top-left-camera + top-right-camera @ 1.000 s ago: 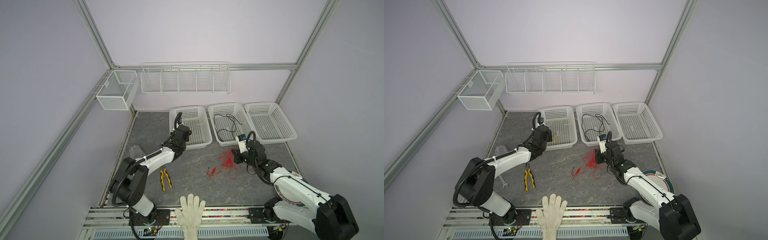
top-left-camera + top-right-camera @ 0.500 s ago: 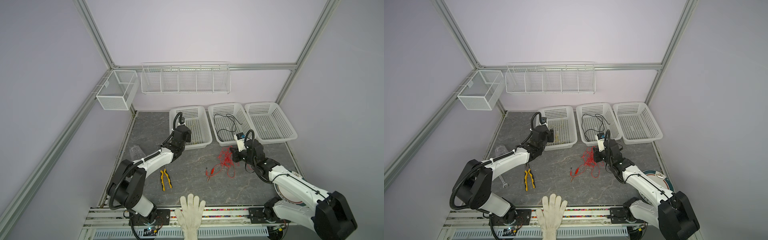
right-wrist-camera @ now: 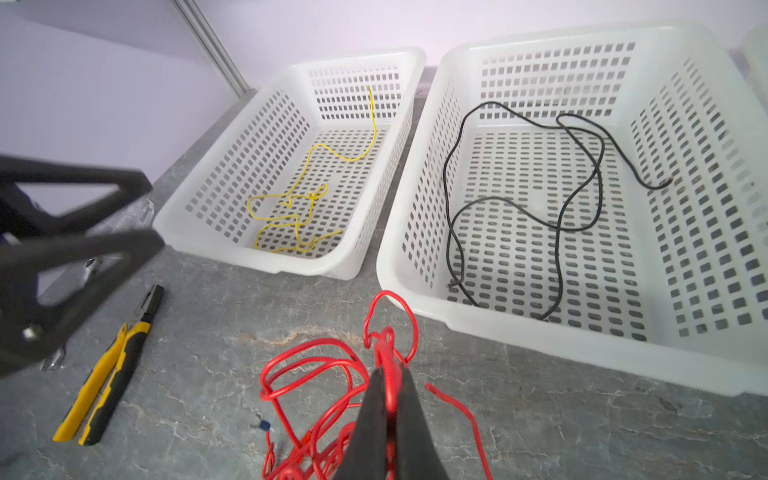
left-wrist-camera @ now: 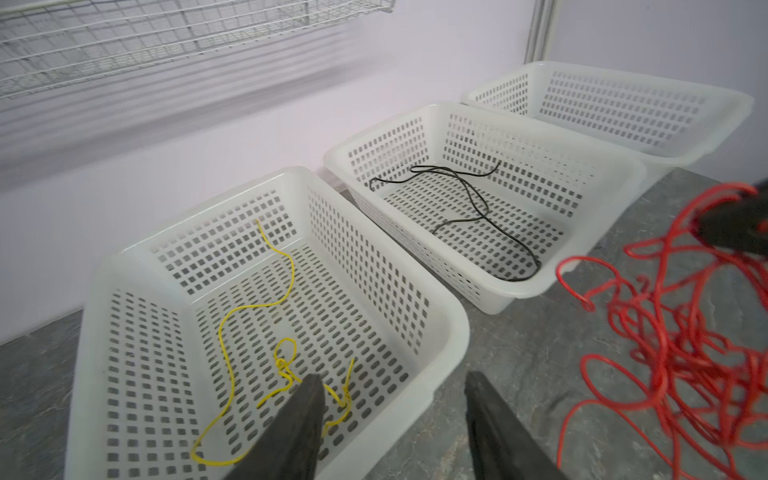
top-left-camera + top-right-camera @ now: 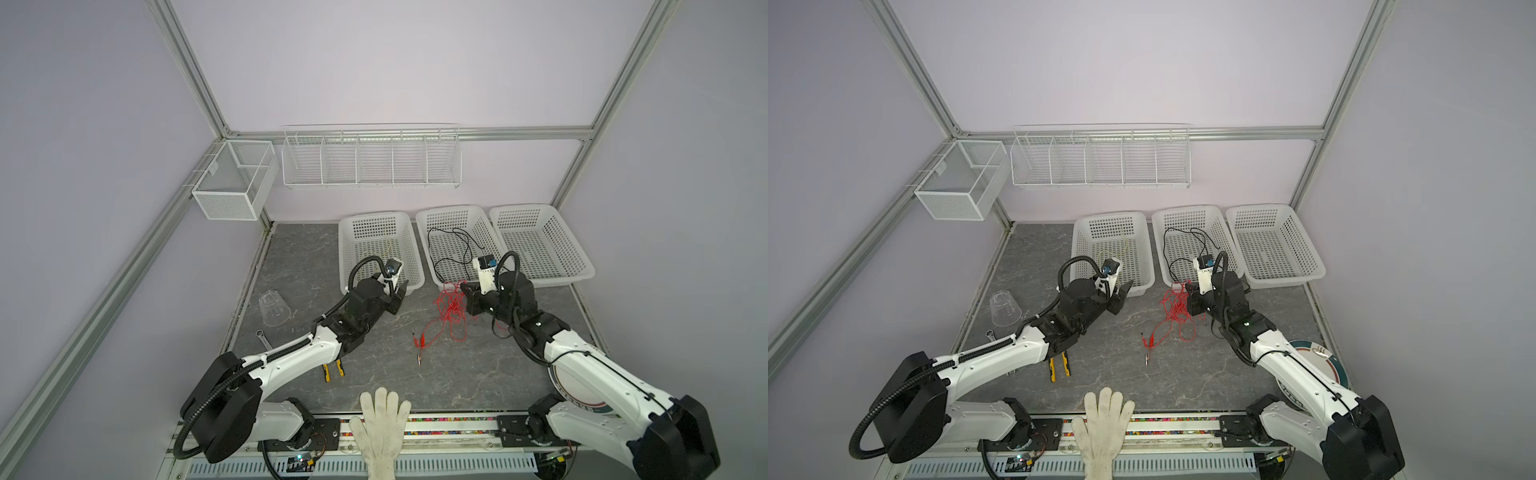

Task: Untangle the cables
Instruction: 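Move the left gripper back to the red tangle held by the right gripper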

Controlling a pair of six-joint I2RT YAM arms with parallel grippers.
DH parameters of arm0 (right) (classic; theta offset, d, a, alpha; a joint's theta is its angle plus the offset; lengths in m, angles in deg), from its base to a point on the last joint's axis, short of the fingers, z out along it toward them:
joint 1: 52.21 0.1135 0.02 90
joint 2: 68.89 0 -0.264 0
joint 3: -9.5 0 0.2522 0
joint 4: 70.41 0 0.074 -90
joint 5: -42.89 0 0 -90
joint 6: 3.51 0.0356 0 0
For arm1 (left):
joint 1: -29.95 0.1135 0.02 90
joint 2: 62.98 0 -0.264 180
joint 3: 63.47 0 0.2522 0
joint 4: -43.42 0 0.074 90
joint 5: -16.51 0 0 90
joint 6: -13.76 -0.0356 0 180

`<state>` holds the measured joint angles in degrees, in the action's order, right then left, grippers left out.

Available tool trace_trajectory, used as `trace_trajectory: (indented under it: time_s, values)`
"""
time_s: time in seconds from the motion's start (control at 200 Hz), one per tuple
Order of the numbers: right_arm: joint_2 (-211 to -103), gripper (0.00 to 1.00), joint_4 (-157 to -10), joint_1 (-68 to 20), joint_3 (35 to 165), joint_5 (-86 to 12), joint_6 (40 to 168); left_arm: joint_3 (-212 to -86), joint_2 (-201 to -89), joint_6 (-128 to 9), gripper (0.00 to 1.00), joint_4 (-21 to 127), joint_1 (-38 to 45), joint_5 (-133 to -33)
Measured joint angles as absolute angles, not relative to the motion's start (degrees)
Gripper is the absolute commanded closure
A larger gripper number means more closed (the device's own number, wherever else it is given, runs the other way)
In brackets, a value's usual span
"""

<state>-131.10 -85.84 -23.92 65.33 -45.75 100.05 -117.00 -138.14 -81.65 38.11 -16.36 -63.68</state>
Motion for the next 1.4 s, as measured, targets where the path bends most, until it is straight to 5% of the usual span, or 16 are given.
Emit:
trace_trajectory:
  time_s: [0.175,0.25,0.29,0.375,0.84,0.98,1.245,1.4]
  values:
    - [-133.2,0.94,-86.1,-22.5,66.4,-42.8,99.7,-114.9,-138.1,-81.7,0.38,36.7,-18.5,-69.5]
    - [-134.5,0.94,-86.0,-21.6,66.4,-41.1,99.2,-114.6,-138.1,-81.7,0.28,35.6,-19.0,-72.3]
    - [-135.3,0.94,-86.1,-21.1,66.4,-40.4,98.8,-114.4,-138.1,-81.5,0.09,34.8,-19.3,-73.6]
    - [-137.0,0.94,-86.1,-20.2,66.4,-39.8,98.2,-113.8,-138.1,-81.0,0.02,33.4,-19.5,-76.6]
    - [-138.1,0.94,-84.7,-17.2,67.1,-33.1,95.6,-114.3,-144.6,-77.8,0.06,29.1,-19.6,-83.0]
    - [-136.2,0.93,-84.8,-17.2,67.1,-31.4,95.0,-114.9,-146.6,-76.6,0.22,27.4,-19.8,-83.9]
    - [-134.3,0.85,-86.7,-17.1,67.7,-33.5,94.6,-116.8,-147.6,-74.9,1.0,26.1,-21.0,-85.5]
    - [-131.8,0.67,-90.4,-16.9,68.3,-38.4,94.9,-117.0,-147.9,-74.1,1.0,26.2,-20.7,-83.9]
